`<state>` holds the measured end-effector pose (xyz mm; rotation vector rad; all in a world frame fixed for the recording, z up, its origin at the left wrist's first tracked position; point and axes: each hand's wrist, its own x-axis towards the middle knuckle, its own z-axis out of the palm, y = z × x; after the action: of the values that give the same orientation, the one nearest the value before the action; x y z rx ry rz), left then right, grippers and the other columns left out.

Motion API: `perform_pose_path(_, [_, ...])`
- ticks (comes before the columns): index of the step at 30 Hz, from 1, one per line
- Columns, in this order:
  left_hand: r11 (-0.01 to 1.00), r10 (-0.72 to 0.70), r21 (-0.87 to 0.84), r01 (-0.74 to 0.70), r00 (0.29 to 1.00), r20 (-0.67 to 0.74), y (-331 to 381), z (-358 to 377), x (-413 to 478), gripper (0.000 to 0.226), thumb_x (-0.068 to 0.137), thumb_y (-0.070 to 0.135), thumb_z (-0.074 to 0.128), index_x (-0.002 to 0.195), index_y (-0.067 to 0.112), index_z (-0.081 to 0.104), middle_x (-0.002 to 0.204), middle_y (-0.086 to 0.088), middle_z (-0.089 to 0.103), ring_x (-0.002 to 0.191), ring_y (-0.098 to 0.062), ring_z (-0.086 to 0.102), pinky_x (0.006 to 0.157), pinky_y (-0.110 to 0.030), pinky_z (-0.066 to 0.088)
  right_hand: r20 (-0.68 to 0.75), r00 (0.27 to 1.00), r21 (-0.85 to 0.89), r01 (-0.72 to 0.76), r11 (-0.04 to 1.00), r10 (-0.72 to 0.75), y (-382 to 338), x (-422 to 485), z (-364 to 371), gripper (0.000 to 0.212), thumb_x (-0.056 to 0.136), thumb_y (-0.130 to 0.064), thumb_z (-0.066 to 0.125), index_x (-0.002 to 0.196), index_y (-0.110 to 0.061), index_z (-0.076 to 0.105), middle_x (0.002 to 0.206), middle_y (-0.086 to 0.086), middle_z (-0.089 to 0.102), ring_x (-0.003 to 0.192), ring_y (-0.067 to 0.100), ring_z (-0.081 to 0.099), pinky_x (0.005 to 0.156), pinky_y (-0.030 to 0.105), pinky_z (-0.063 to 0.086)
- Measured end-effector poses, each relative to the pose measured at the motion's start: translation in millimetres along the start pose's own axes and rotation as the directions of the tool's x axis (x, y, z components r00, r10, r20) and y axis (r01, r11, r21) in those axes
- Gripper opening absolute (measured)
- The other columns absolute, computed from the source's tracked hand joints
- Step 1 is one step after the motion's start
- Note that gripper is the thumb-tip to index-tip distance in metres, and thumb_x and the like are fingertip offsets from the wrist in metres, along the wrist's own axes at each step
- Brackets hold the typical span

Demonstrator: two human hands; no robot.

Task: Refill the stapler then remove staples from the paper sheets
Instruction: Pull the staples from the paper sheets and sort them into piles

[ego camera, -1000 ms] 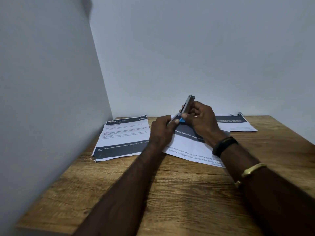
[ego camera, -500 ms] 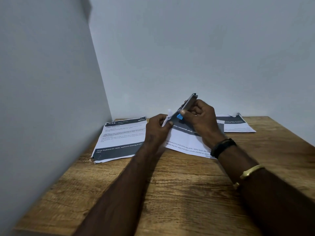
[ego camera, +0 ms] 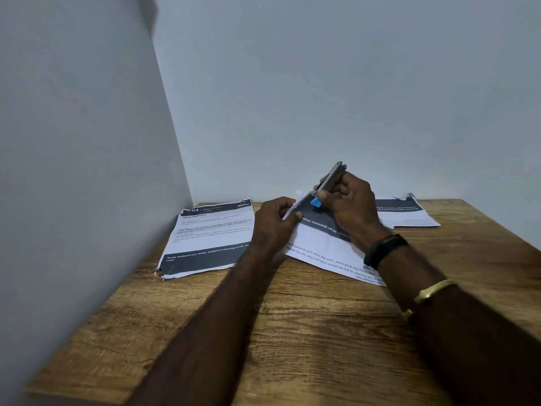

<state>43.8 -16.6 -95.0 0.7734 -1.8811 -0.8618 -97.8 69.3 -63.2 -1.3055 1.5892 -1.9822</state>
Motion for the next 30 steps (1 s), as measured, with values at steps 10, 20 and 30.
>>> perform_pose_path(10, [0.998, -0.016, -0.059, 0.017, 1.000, 0.015, 0.7, 0.7, -0.9, 0.009, 0.092, 0.011, 0.071, 0.100, 0.008, 0.074, 0.093, -0.010, 0.077, 0.080, -0.018, 0.070, 0.069, -0.026, 0.053, -0.010, 1.000, 0.051, -0.024, 0.998, 0.024, 3.2, -0.7, -0.5, 0.028, 0.088, -0.008, 0.079, 0.113, -0.003, 0.068, 0.102, 0.010, 0.077, 0.094, 0.022, 0.076, 0.080, 0.033, 0.064])
perform_pose_path(20, [0.994, -0.037, -0.103, 0.035, 0.999, -0.010, 4.7, 0.1, 1.8, 0.014, 0.090, 0.011, 0.072, 0.102, 0.006, 0.075, 0.095, -0.015, 0.079, 0.087, -0.030, 0.075, 0.077, -0.041, 0.059, 0.003, 0.991, 0.338, -0.128, 0.932, 0.135, 4.3, 0.6, 2.3, 0.017, 0.092, -0.004, 0.072, 0.109, -0.004, 0.068, 0.096, 0.010, 0.078, 0.089, 0.026, 0.072, 0.081, 0.038, 0.063])
perform_pose_path(30, [0.993, -0.055, -0.107, 0.052, 0.998, -0.028, 3.6, -2.3, -3.2, 0.022, 0.093, 0.030, 0.070, 0.087, 0.010, 0.077, 0.076, -0.003, 0.077, 0.063, -0.005, 0.068, 0.058, -0.019, 0.051, 0.145, 0.978, 0.250, -0.184, 0.951, 0.151, -0.1, -4.6, -3.9, 0.038, 0.095, 0.002, 0.066, 0.132, -0.005, 0.062, 0.122, 0.012, 0.074, 0.110, 0.026, 0.073, 0.093, 0.043, 0.061])
